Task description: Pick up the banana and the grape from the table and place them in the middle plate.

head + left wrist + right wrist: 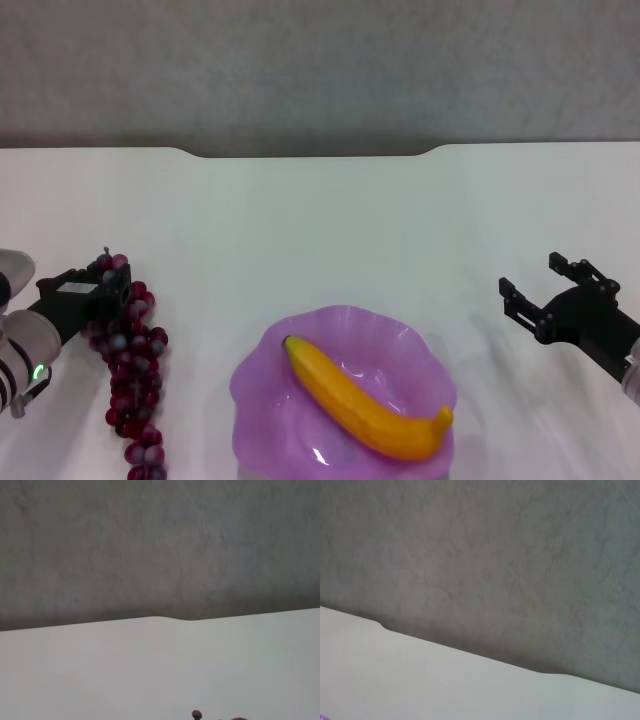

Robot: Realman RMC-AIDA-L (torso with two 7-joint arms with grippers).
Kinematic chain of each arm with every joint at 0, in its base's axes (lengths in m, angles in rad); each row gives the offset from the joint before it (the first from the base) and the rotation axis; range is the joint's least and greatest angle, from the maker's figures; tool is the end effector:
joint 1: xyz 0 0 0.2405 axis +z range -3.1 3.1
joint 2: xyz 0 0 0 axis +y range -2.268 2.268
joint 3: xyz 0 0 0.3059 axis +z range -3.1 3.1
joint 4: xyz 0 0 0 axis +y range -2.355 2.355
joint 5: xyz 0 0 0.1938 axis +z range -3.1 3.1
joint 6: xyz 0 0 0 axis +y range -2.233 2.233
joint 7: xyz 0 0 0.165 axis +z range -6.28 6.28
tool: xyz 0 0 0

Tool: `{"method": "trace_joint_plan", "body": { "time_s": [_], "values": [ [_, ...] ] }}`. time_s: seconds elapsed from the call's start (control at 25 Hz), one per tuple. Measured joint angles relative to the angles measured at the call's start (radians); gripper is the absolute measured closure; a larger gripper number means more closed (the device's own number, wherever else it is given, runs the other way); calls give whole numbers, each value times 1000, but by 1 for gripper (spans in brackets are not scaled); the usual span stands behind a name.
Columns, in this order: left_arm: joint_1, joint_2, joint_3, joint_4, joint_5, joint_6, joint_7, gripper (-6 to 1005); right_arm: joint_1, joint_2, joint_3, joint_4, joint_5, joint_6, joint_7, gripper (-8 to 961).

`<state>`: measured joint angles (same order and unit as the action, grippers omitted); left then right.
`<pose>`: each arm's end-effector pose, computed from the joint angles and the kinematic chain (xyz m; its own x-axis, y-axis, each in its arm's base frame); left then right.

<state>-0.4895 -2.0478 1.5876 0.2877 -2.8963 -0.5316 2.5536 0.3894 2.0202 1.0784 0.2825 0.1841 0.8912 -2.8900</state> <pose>-0.3838 0.4002 -0.0579 0.6800 0.4112 0.6070 0.7181 -0.2061 -0.6648 0.3607 0.3544 -0.0695 0.8374 -0.1441 -0.5273 -0.5317 -0.4386 -0.7245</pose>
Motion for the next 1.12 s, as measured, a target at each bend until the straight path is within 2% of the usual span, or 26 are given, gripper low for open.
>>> {"method": "trace_joint_plan", "body": {
  "time_s": [0.32,0.56,0.76,1.0,1.12],
  "values": [
    [8,2,3,1,1,-34,-20,631,-2,0,0,-1,0,-1,0,166],
    [8,8,61,25,2,-27,-75,637,-1,0,0,-4,0,-2,0,166],
    [16,10,64,61,45,-20,-121,652,-1,0,0,-7,0,-4,0,166],
    [61,16,65,153,129,-18,-202,671,-1,0,0,-13,0,-5,0,167],
    [113,17,66,245,155,2,-215,679,-1,0,-1,-14,-1,-11,0,167]
  ]
}}
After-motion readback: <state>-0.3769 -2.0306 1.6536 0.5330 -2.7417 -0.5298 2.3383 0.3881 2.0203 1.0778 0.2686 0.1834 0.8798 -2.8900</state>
